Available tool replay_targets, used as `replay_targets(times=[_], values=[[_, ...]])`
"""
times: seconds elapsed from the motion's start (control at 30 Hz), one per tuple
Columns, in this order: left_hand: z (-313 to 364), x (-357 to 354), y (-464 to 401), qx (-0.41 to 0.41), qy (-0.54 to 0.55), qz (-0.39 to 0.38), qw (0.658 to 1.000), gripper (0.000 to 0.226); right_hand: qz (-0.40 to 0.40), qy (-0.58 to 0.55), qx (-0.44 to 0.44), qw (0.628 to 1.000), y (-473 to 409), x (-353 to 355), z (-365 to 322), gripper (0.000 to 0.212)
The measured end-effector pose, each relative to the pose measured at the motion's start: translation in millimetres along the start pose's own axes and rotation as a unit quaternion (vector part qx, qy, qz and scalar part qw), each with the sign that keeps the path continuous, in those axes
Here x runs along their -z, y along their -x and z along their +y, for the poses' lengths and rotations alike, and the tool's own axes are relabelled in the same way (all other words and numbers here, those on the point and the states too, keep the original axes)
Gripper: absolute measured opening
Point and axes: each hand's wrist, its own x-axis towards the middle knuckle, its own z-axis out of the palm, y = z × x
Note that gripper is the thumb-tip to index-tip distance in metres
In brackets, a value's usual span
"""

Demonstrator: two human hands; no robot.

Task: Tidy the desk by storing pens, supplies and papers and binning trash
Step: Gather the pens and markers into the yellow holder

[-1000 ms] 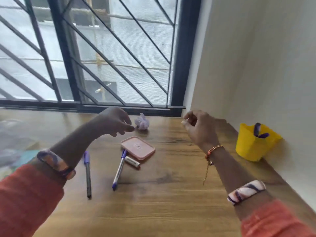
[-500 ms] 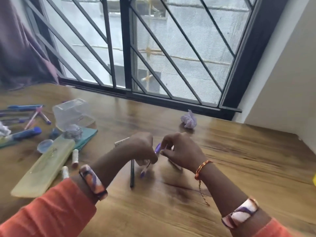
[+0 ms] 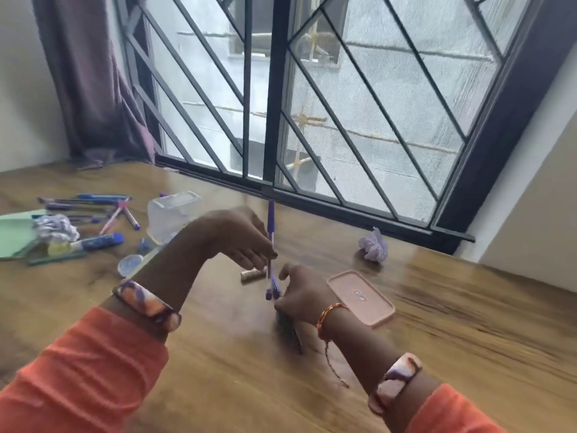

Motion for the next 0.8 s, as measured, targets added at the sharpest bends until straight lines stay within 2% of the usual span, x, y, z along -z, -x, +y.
replay_targets(times=[0.07,0.13,0.37,0.47,0.6,0.8], values=[[10.2,-0.3,4.6,-0.030,-0.002,0.016,0.999,0.011,-0.024,-0.087,-0.047,0.995,5.7,11.6,8.9,0.046],[23.6,-3.5,6.2,-0.065,0.004,0.020,0.998,0.010,-0.017,-0.162,-0.081,0.983,18.5,32.4,20.3,0.048],[108.9,-57.7,-14.3,-0.187,-0.011,-0.023,0.982,0.011,0.182,-0.286,-0.127,0.932,81.7,120.3,71.2,0.059],[157.3,-97.7,-22.4,-0.253,-0.022,-0.031,0.967,0.007,0.314,-0.232,-0.145,0.909,115.8,152.7,98.8,0.070],[218.0,-165.9,-20.1,-0.284,-0.005,-0.079,0.956,0.025,0.488,-0.100,-0.166,0.851,168.6,188.8,137.3,0.081],[276.1,-260.9,-9.5,-0.350,0.044,-0.117,0.929,0.024,0.618,-0.008,-0.189,0.764,236.5,220.6,177.8,0.076]])
